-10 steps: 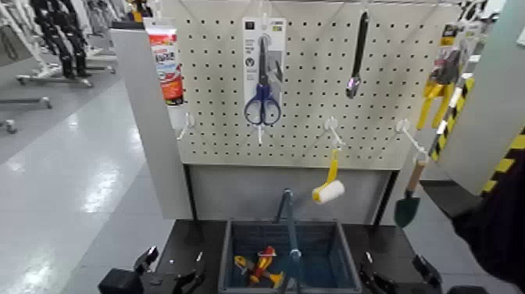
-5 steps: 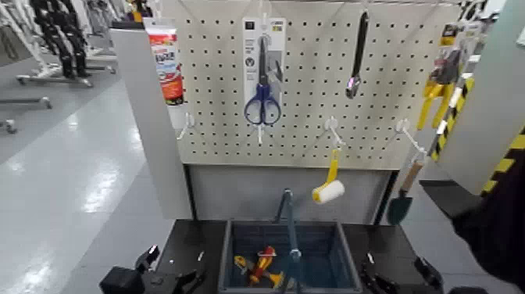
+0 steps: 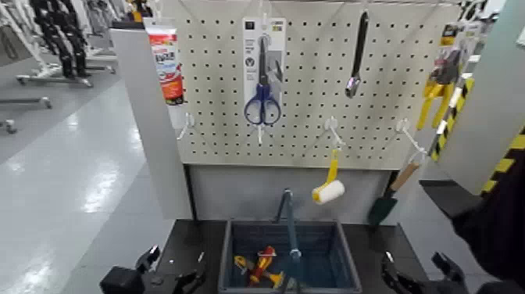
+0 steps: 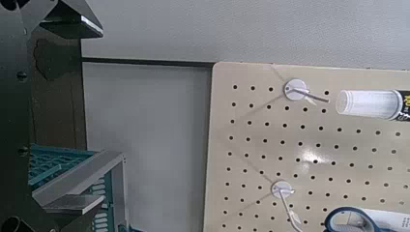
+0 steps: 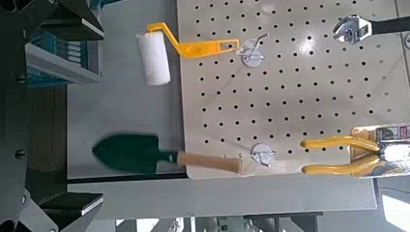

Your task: Put the tool with the wooden handle into the crate.

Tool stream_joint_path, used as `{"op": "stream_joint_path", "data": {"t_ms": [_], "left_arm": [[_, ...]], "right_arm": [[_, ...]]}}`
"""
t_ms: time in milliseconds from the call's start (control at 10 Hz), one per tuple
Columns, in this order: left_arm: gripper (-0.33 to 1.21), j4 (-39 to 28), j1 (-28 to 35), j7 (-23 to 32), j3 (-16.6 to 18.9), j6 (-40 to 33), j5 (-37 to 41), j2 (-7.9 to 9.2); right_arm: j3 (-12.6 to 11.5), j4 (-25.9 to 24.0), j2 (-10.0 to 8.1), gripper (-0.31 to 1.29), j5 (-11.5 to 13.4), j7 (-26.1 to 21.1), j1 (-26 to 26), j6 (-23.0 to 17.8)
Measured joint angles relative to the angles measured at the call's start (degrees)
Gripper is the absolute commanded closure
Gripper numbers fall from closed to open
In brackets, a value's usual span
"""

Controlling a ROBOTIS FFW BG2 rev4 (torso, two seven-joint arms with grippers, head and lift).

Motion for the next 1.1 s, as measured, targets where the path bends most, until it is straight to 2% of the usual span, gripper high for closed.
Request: {"op": "stream_joint_path", "data": {"t_ms": [300,500,800,1100], "left_arm": [[0.10,0.04,-0.03,-0.37,0.08,0.16,0.11,0.00],[0.10,0.04,-0.03,-0.48,0.14,0.17,0.11,0.00],[0.10,0.04,-0.03,-0.67,0.23,0.23,0.16,0.00],[0.10,0.04,-0.03,-0.76,0.27,0.31,0.25,0.00]], "right_arm": [[-7.25,-2.10,-0.38,0.12,0.32,8.12,-1.85,6.27],[-10.97,-2.91,-2.00,0.12,0.23,12.06,-3.79,10.56],[-13.23,-2.72,-6.11,0.12,-0.16,15.37,-7.39,16.15],[-13.23,0.43,-11.66,0.12,-2.35,18.03,-11.55,19.17]]}}
